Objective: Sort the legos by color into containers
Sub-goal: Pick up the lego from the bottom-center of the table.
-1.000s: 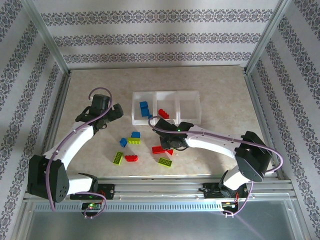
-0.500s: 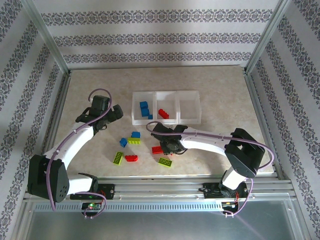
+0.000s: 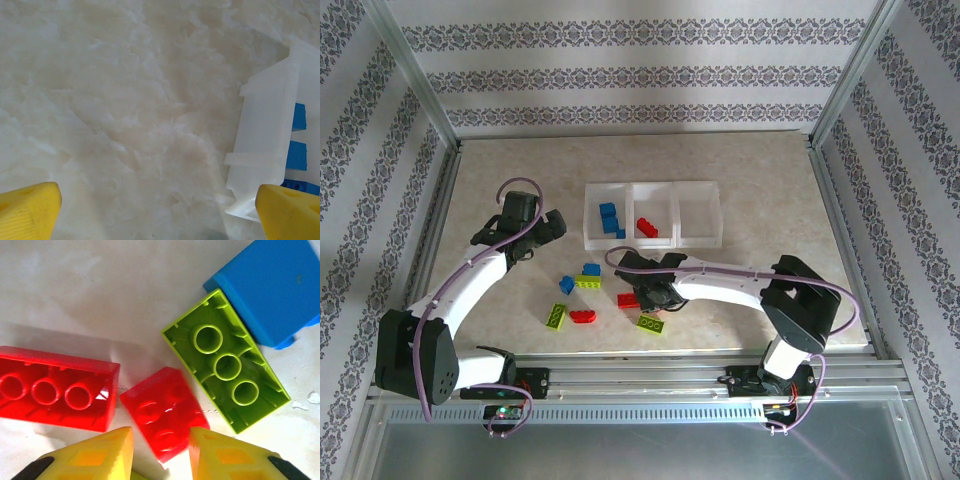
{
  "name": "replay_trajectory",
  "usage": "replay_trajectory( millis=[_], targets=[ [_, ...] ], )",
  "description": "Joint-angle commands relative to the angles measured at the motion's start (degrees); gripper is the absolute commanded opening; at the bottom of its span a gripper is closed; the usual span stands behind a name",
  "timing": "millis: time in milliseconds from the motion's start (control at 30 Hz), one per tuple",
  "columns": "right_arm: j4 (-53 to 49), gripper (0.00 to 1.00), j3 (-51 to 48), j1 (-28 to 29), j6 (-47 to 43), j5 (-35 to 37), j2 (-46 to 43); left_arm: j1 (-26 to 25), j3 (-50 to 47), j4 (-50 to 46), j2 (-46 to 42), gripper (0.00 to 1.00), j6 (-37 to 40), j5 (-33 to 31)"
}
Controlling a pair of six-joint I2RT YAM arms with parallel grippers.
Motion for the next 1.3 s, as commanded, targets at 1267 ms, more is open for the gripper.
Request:
replay_trajectory(
  millis=[1267],
  targets=[
    [-1.7,0.51,-1.0,-4.2,-3.5,4.8,-1.1,1.4,-0.4,2.3,0.8,1.00,-1.9,2.5]
  ],
)
